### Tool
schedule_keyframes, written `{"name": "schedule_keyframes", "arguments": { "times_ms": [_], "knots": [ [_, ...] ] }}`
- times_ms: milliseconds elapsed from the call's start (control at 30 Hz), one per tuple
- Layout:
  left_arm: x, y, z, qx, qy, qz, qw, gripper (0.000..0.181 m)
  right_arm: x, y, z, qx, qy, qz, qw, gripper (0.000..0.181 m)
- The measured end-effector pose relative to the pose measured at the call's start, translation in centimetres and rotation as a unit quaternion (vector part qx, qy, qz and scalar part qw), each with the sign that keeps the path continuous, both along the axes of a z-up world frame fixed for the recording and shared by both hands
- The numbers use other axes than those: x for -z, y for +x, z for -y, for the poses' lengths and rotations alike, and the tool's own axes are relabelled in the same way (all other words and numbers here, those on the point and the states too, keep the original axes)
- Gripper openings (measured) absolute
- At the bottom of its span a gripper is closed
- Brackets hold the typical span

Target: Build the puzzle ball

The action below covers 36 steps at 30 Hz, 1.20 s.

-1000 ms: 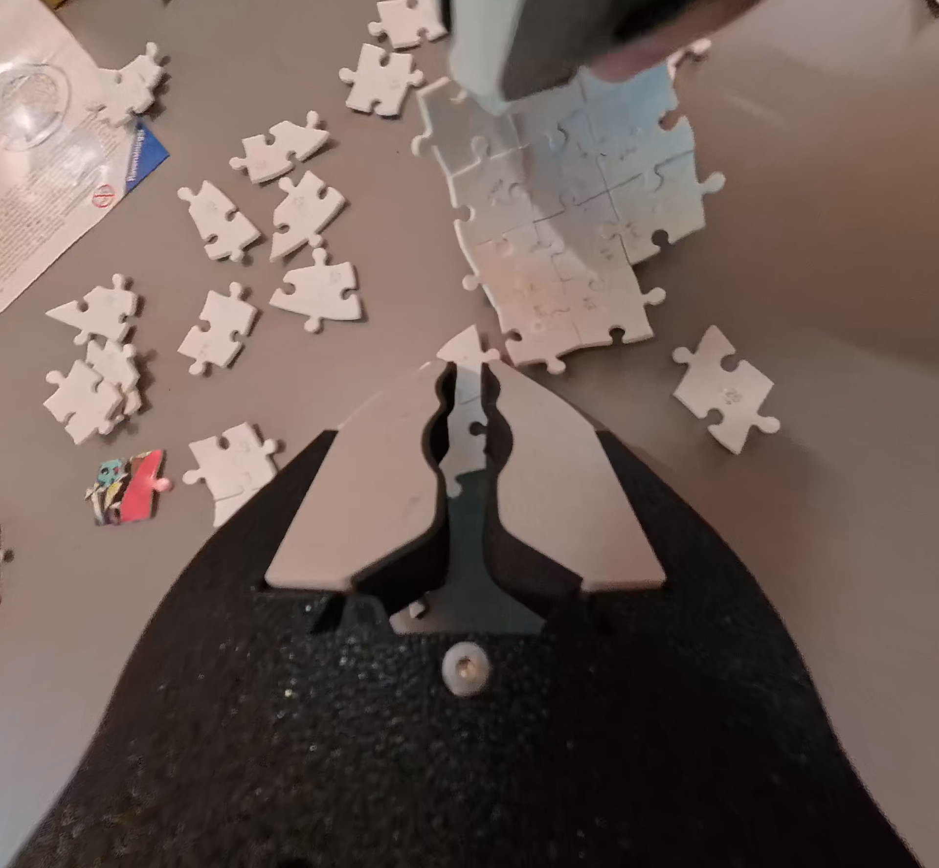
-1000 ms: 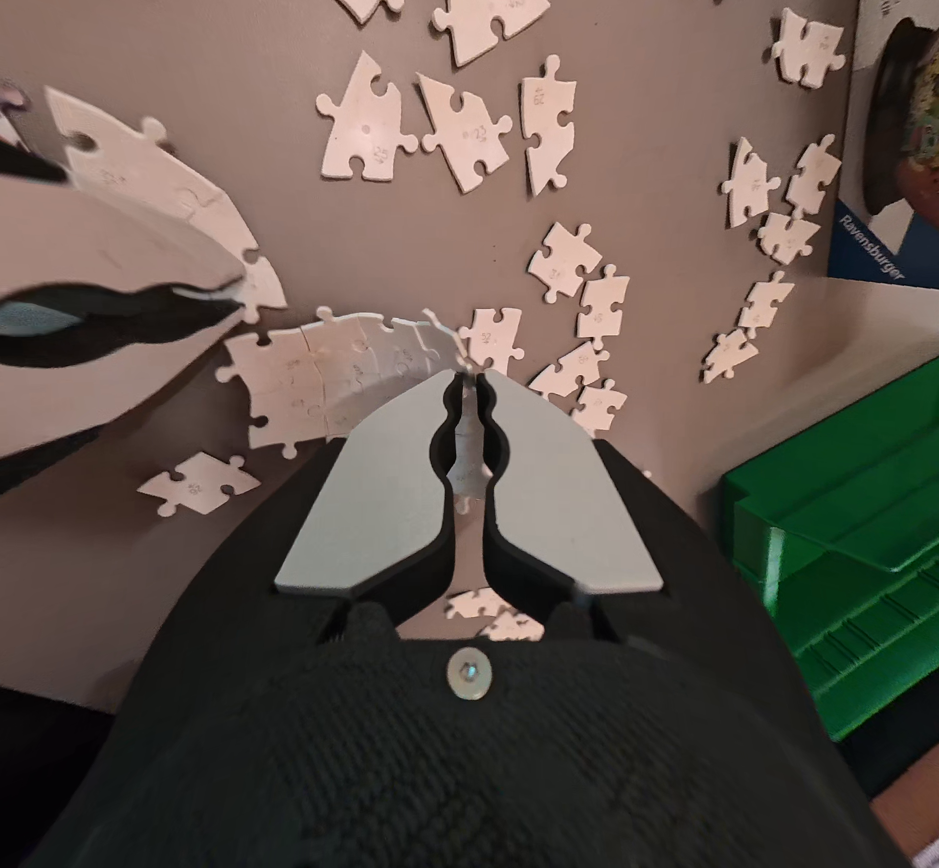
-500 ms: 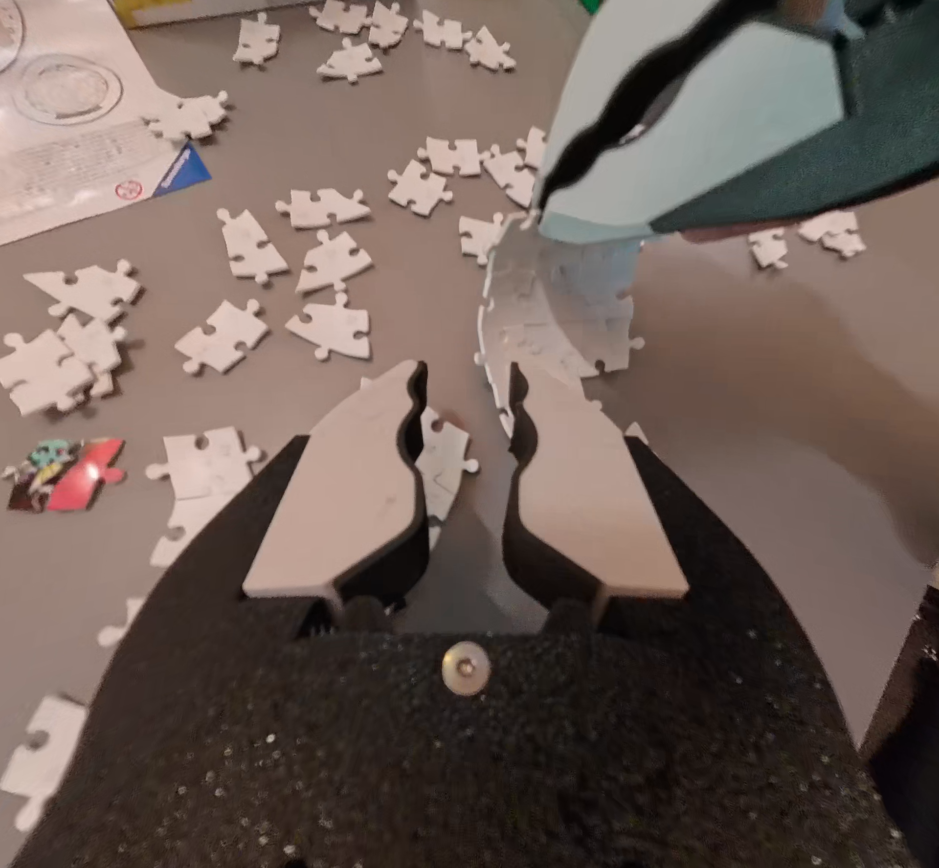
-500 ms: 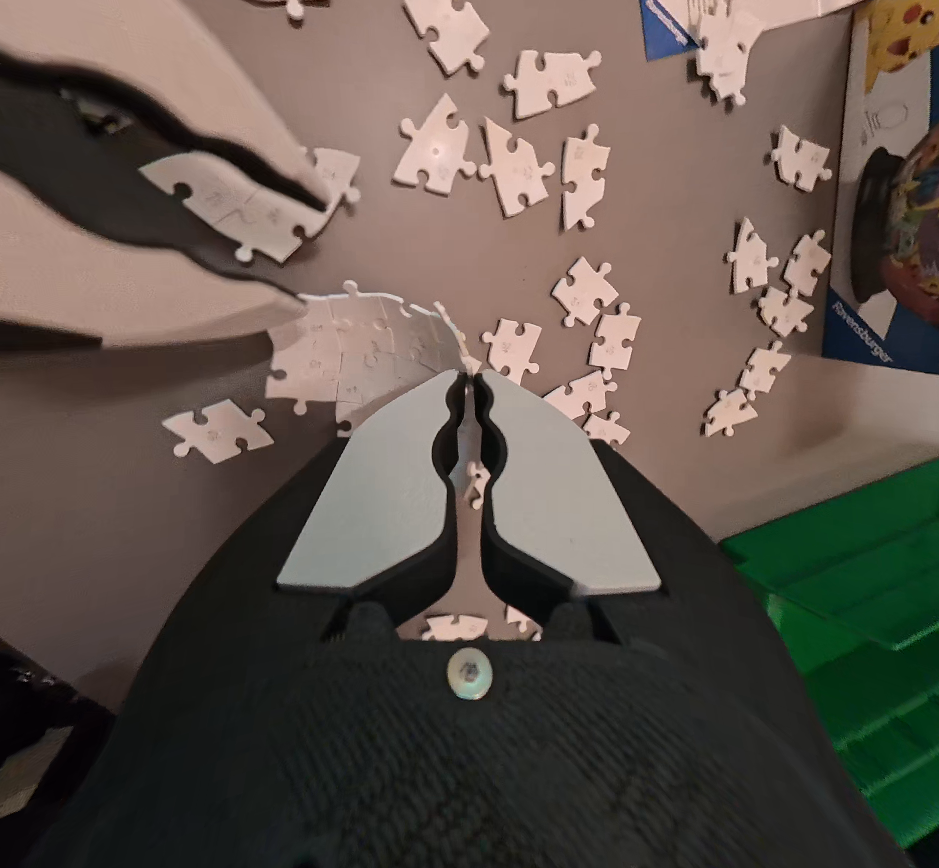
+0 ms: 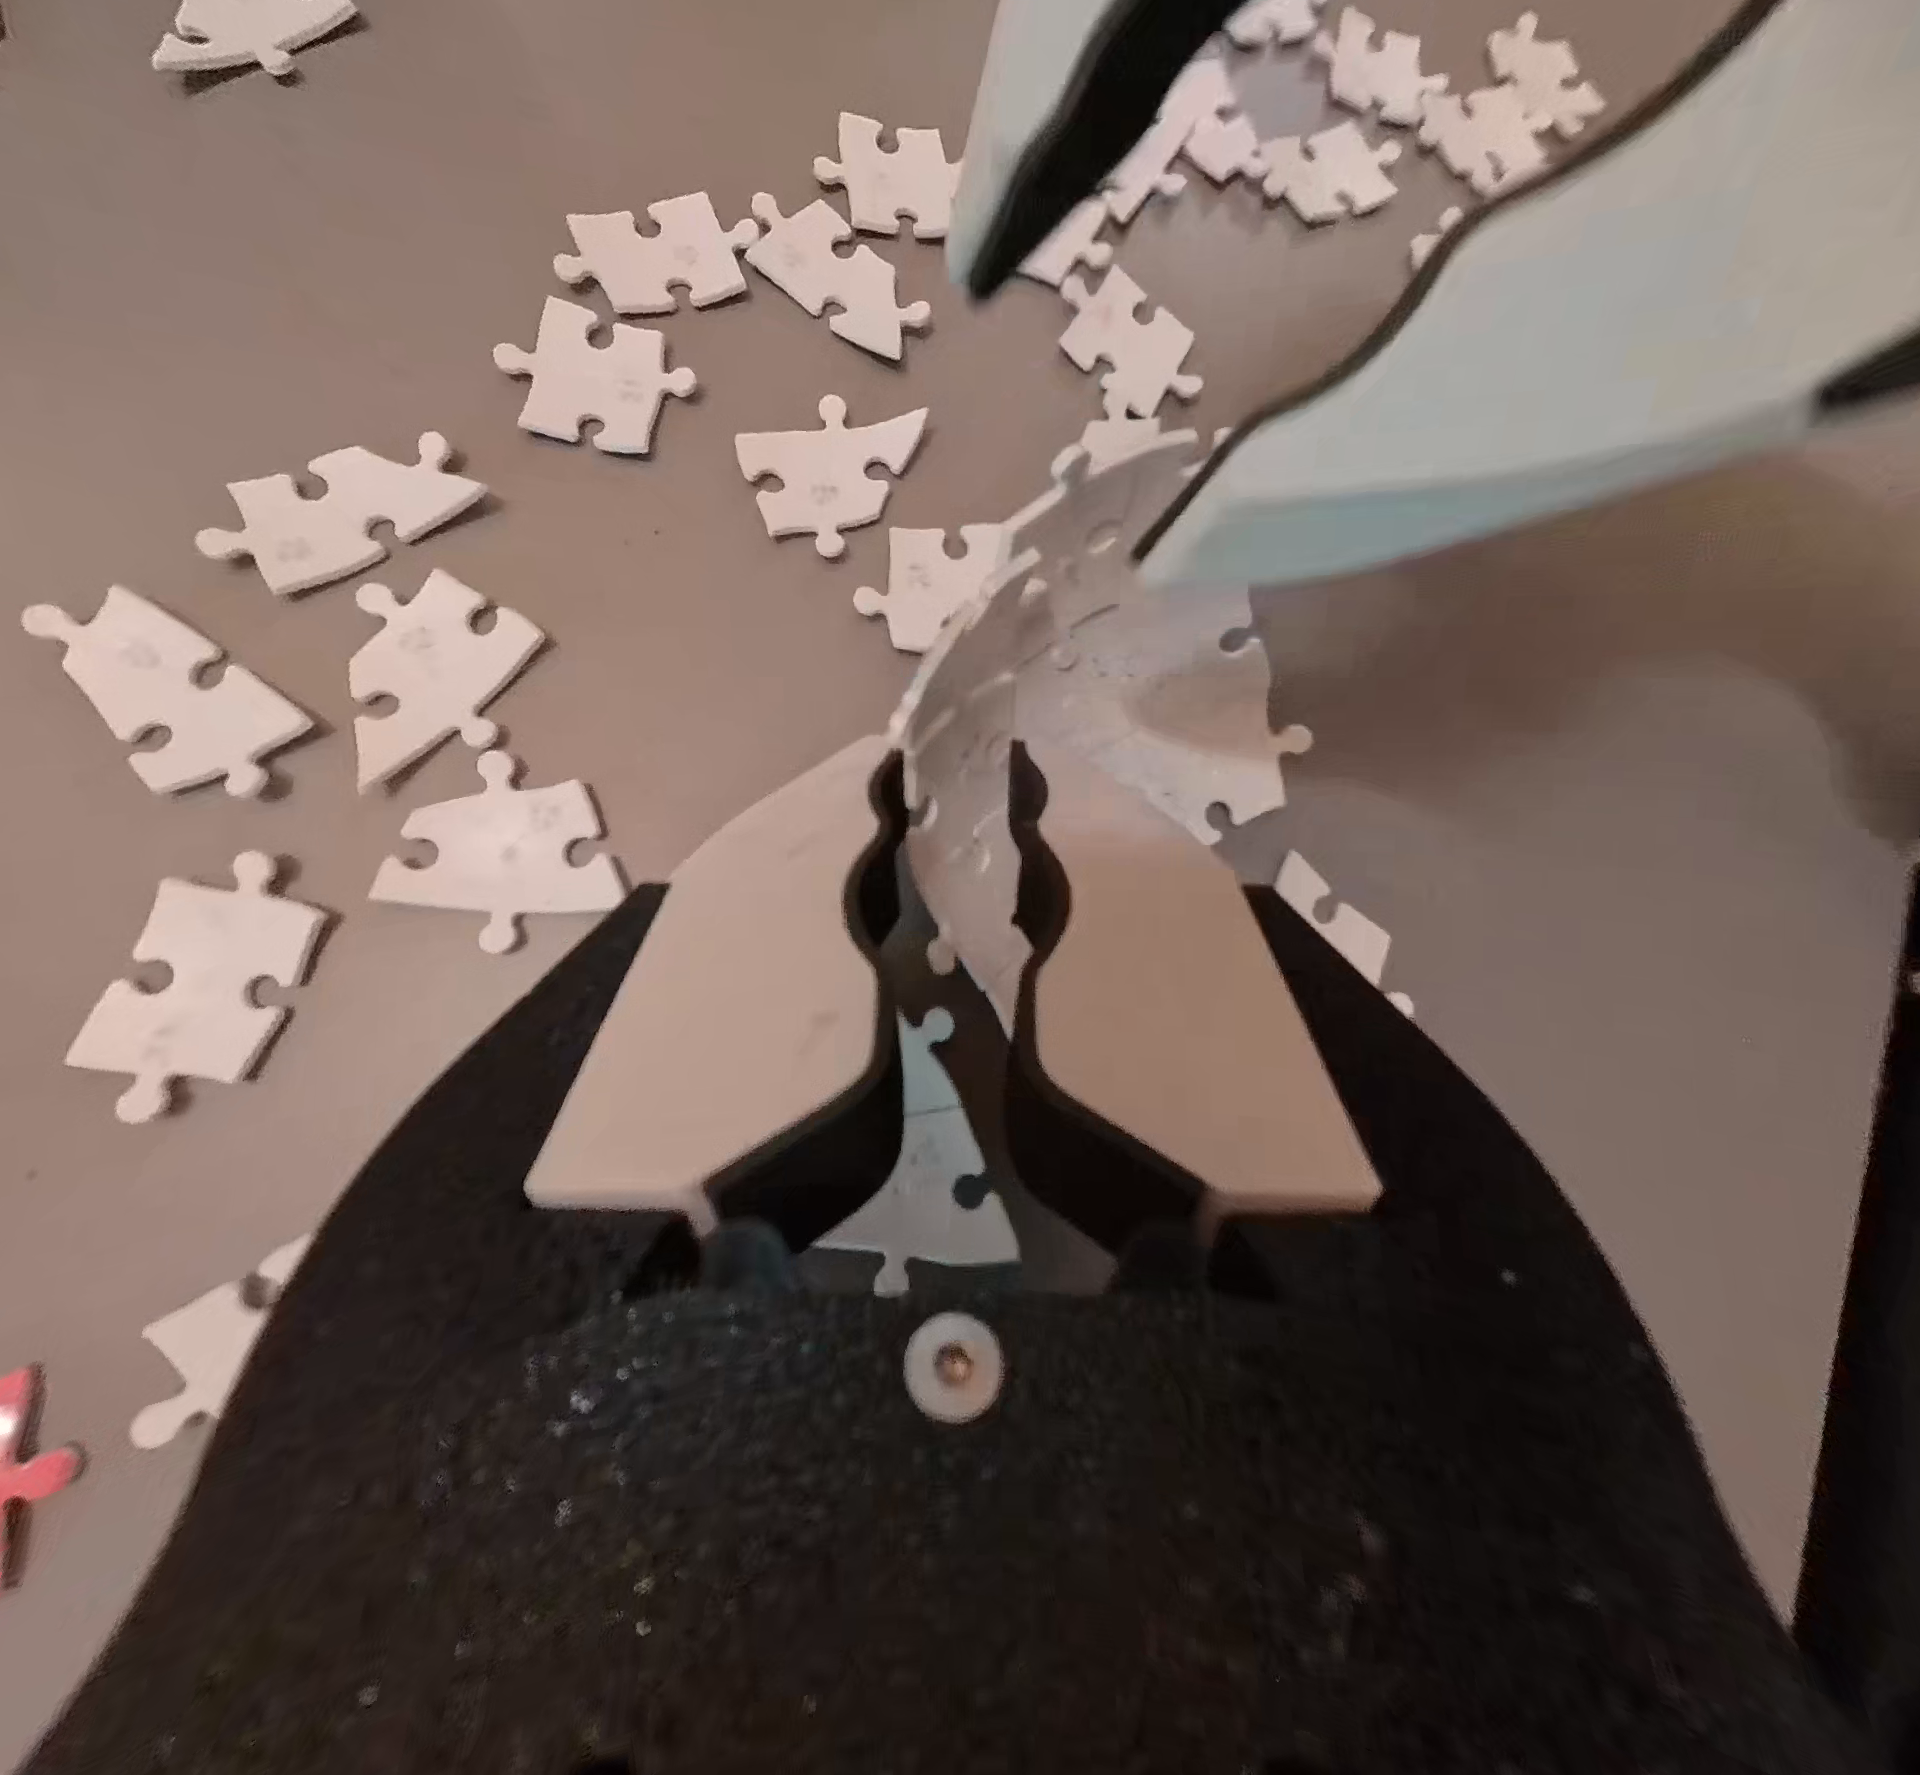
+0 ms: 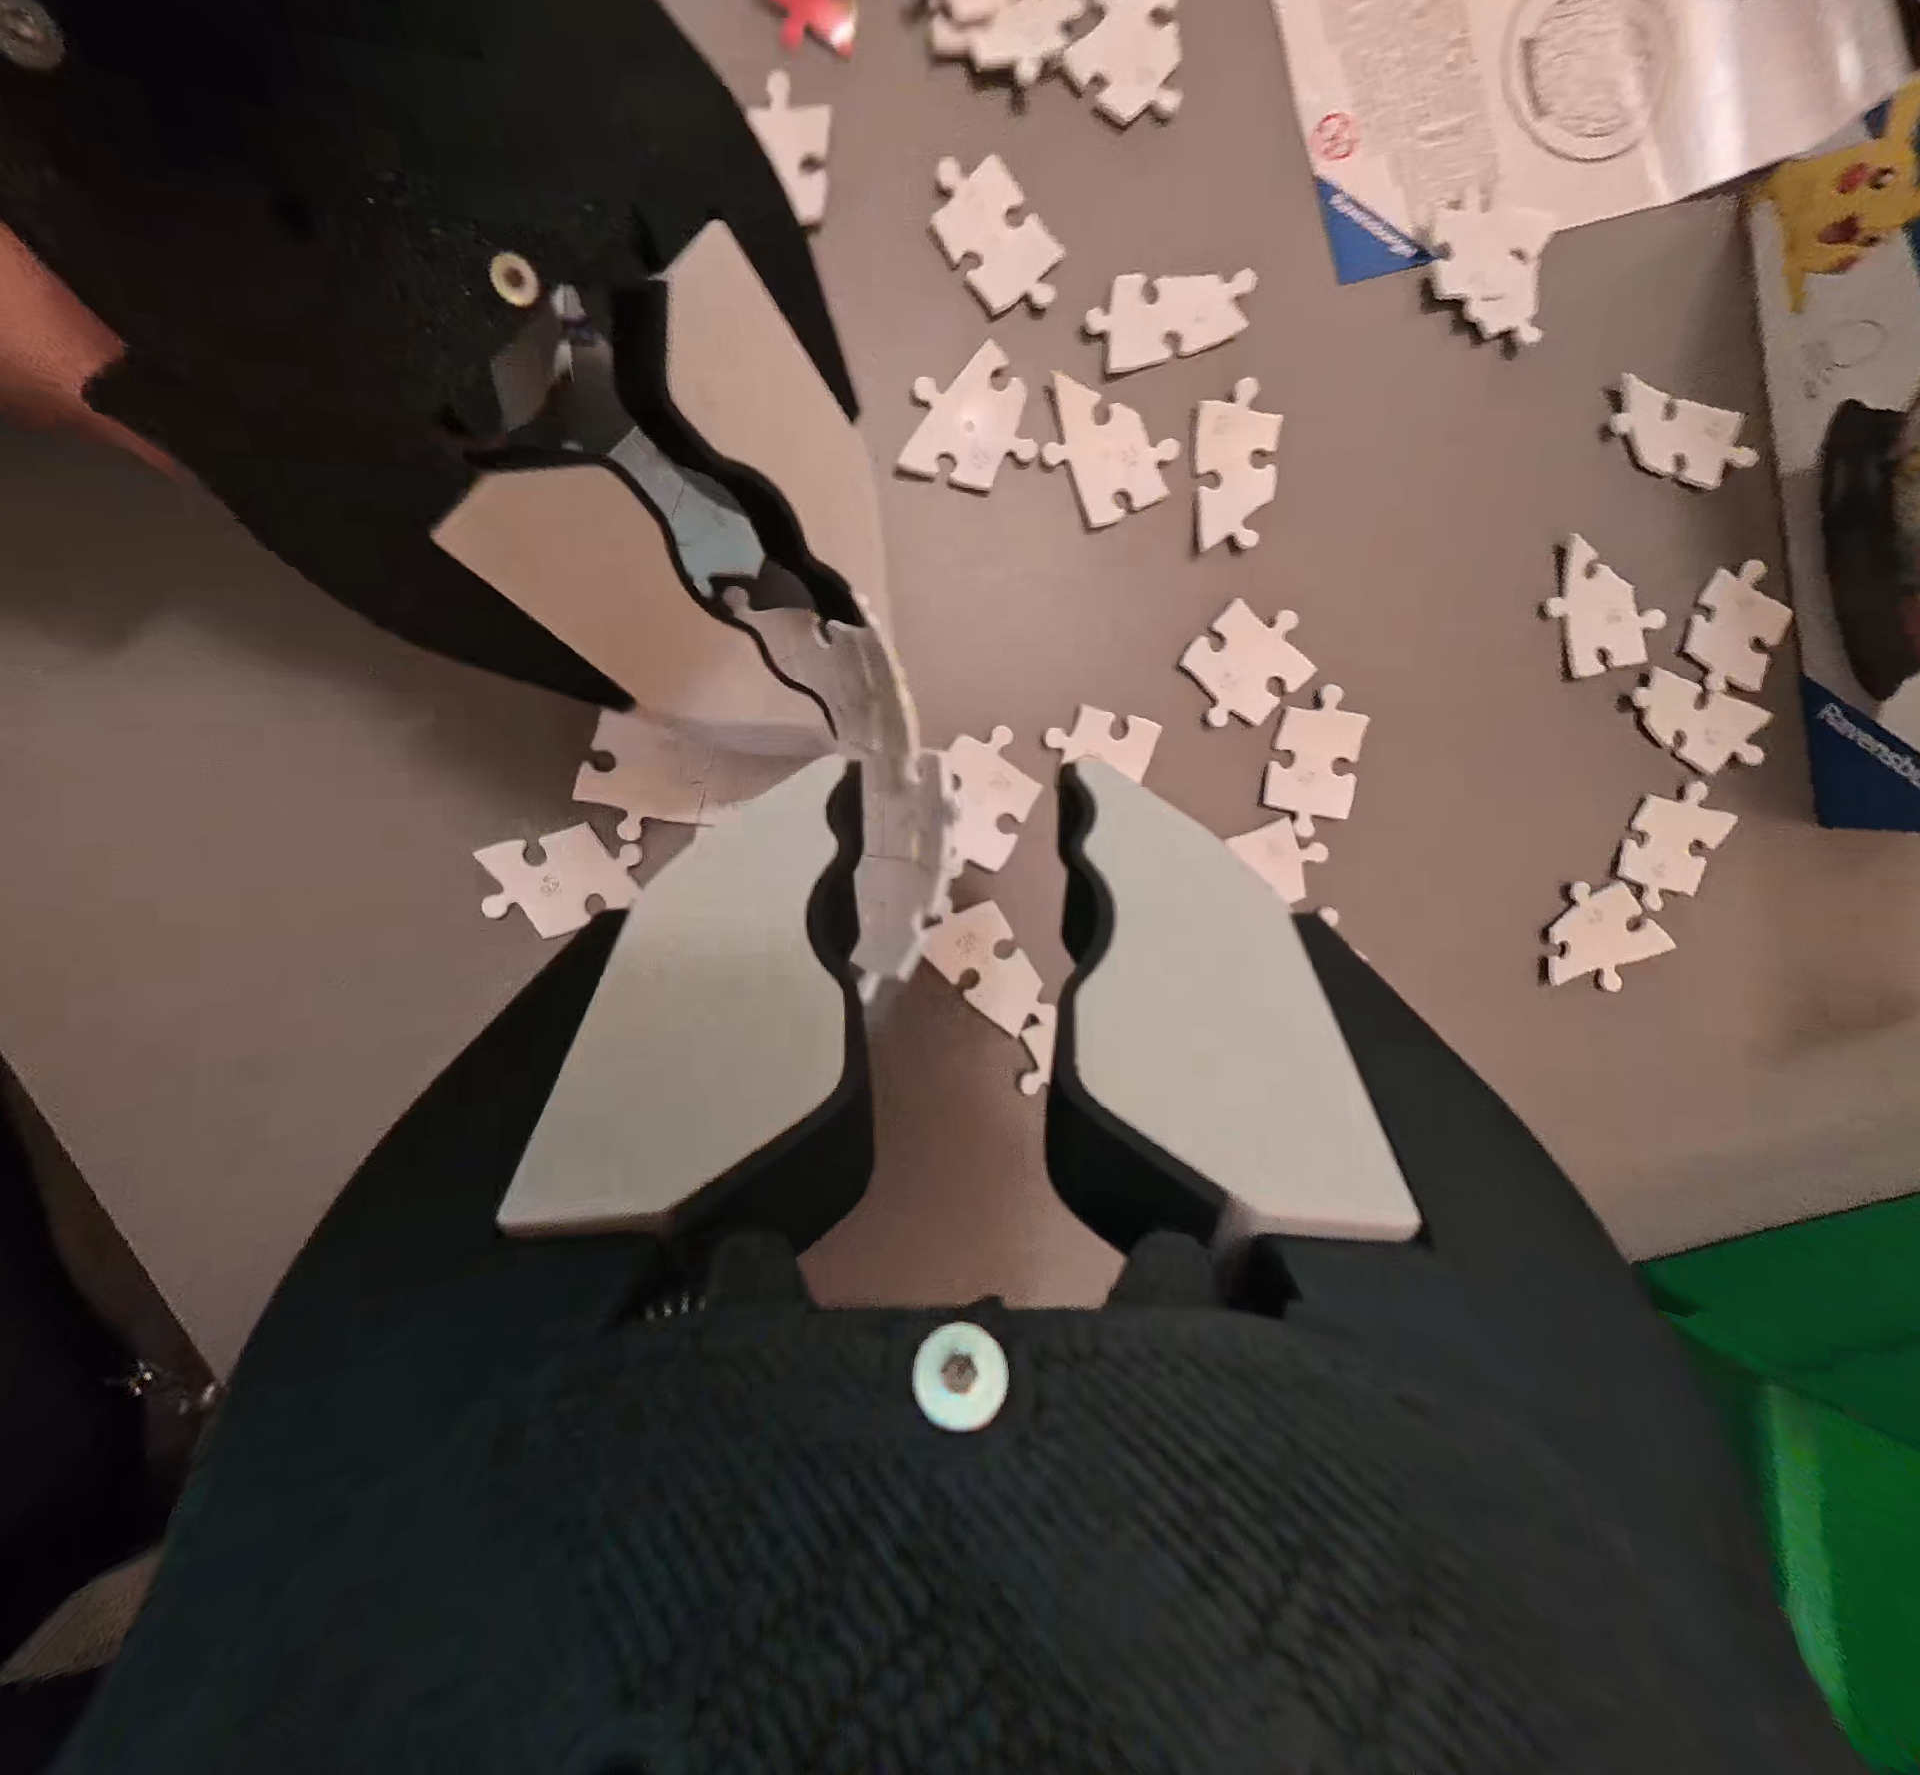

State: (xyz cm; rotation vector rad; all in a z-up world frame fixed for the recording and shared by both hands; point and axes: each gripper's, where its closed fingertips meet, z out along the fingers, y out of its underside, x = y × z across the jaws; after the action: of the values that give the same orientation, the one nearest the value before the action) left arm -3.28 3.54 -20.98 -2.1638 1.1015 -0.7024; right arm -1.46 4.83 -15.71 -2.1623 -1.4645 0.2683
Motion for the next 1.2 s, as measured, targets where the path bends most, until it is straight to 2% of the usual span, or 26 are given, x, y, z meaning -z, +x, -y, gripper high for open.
{"name": "schedule_keyframes", "arguments": {
  "times_ms": [133, 267, 367, 433, 600, 700, 733, 867, 967, 1100, 1200],
  "knots": [
    [-1.0, -1.5, -0.7, -0.035, 0.009, 0.046, 0.998, 0.006, -1.5, 2.1, -0.4, 0.048, 0.003, -0.122, 0.991, 0.05],
    [-2.3, -1.9, -0.8, -0.045, -0.004, 0.115, 0.992, 0.002, 1.0, 2.5, 0.2, 0.058, -0.016, -0.193, 0.979, 0.055],
    [-2.5, -1.8, -0.8, -0.04, -0.003, 0.13, 0.991, 0.002, 2.2, 1.4, 0.3, 0.069, -0.035, -0.243, 0.967, 0.054],
    [-2.7, -1.6, -0.4, -0.029, -0.011, 0.142, 0.989, 0.002, 1.7, 0.5, 0.2, 0.056, -0.024, -0.284, 0.957, 0.046],
    [-3.7, -1.1, 0.7, 0.014, -0.027, 0.185, 0.982, 0.002, 1.5, -0.9, 1.6, -0.017, -0.013, -0.321, 0.947, 0.031],
    [-4.4, -1.0, 1.0, 0.025, -0.035, 0.211, 0.977, 0.002, 0.5, -1.5, 2.1, -0.04, 0.01, -0.356, 0.934, 0.016],
    [-4.7, -1.0, 1.0, 0.027, -0.033, 0.217, 0.975, 0.002, 0.2, -1.5, 1.9, -0.041, 0.03, -0.357, 0.933, 0.009],
    [-4.6, -0.9, 1.0, 0.034, -0.001, 0.19, 0.981, 0.003, 0.0, -1.3, 1.7, -0.041, 0.058, -0.351, 0.934, 0.005],
    [-4.0, -1.2, 0.6, 0.031, 0.04, 0.134, 0.99, 0.026, 0.5, -1.2, 1.8, -0.04, 0.047, -0.343, 0.937, 0.004],
    [-4.7, -0.5, 1.0, 0.064, 0.097, 0.113, 0.987, 0.026, 1.3, -1.0, 1.5, -0.032, 0.043, -0.317, 0.947, 0.004],
    [-5.3, 0.2, 0.9, 0.078, 0.138, 0.107, 0.982, 0.023, 2.0, -1.1, 2.0, -0.053, 0.047, -0.284, 0.956, 0.004]
  ]
}}
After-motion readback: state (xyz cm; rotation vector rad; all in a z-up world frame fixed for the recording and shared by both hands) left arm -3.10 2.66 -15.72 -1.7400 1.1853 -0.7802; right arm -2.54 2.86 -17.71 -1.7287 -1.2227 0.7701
